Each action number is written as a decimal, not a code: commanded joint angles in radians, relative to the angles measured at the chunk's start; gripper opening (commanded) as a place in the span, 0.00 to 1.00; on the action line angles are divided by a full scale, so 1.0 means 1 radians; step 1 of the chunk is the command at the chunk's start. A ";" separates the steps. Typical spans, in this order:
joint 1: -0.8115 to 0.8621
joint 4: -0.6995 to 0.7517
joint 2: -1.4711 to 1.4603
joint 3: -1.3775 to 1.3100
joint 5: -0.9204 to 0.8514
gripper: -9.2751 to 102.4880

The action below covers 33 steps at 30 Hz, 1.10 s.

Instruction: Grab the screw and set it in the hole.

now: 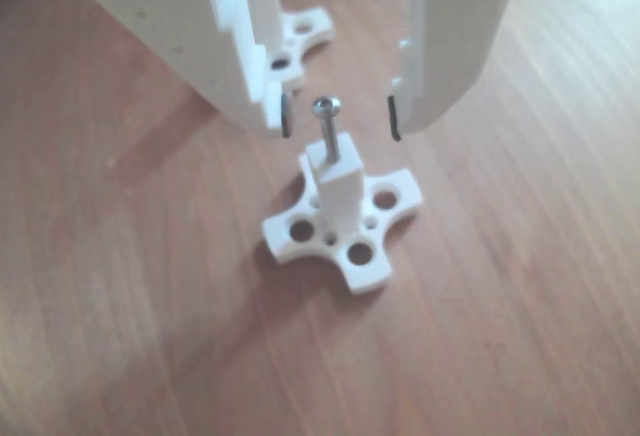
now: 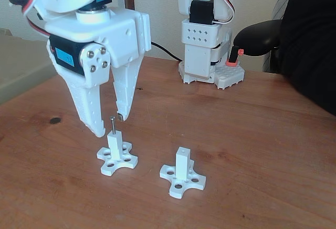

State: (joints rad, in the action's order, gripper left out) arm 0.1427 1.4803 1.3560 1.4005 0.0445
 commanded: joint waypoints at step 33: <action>-0.002 -0.018 0.008 -0.097 0.002 0.16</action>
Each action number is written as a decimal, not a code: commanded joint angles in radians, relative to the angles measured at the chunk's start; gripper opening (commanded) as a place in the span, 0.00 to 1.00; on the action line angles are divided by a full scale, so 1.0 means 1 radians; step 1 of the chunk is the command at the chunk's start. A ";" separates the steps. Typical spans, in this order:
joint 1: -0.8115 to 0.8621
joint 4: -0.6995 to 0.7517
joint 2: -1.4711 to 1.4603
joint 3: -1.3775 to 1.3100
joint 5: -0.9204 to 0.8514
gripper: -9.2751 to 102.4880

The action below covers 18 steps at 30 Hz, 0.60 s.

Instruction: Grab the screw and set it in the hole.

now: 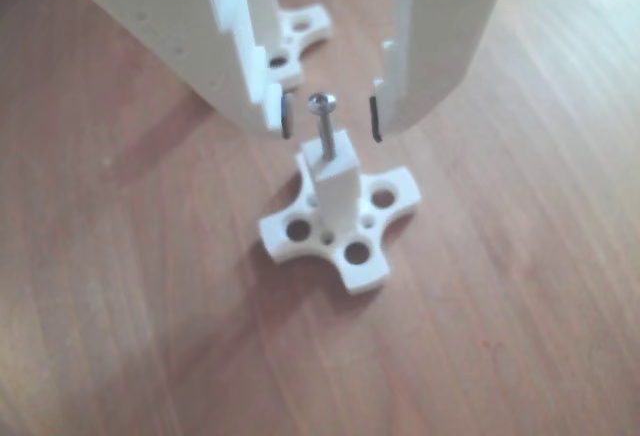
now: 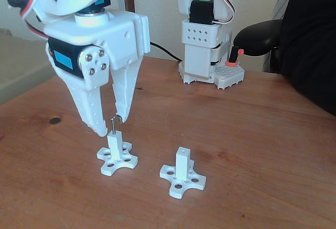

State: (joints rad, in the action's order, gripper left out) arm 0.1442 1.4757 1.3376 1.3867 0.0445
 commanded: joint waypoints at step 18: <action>-0.002 -0.014 0.026 -0.084 -0.002 0.13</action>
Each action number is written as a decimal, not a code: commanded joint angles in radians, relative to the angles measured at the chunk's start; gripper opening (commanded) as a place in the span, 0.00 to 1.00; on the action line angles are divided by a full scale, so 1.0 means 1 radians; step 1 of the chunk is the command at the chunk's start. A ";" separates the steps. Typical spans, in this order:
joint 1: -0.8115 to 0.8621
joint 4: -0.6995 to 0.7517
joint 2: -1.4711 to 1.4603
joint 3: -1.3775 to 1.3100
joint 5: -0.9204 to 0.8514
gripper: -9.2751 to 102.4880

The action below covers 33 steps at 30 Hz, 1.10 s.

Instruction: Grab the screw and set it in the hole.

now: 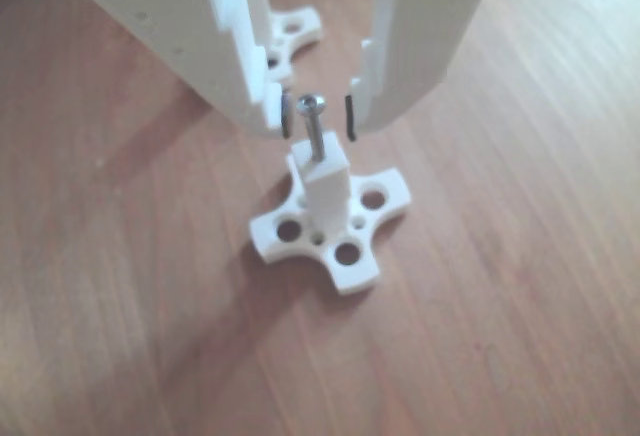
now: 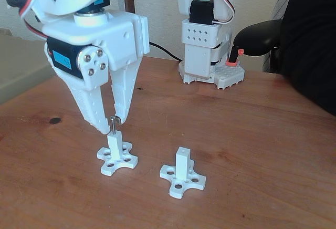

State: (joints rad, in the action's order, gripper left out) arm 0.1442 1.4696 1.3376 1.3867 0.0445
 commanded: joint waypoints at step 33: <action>0.006 -0.015 0.021 -0.087 -0.006 0.10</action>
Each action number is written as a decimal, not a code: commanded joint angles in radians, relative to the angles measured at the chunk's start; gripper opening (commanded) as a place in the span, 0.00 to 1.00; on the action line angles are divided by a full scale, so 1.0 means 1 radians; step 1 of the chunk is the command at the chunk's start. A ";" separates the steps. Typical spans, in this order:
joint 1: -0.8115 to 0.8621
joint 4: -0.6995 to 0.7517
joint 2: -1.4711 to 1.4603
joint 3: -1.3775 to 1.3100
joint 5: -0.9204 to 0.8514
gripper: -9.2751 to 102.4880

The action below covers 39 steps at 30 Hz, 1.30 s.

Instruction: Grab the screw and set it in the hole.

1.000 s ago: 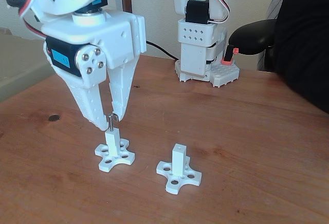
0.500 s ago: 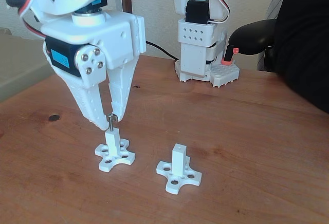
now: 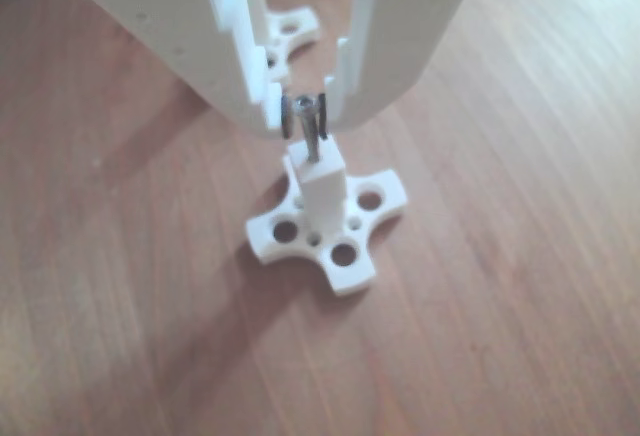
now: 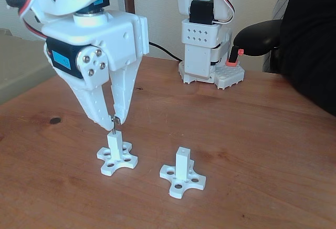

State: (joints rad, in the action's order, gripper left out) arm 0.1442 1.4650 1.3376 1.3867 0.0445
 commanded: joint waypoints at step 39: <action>0.014 -0.061 0.029 -0.144 -0.021 0.04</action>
State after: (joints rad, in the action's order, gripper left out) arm 0.1488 1.4174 1.3361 1.3790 0.0383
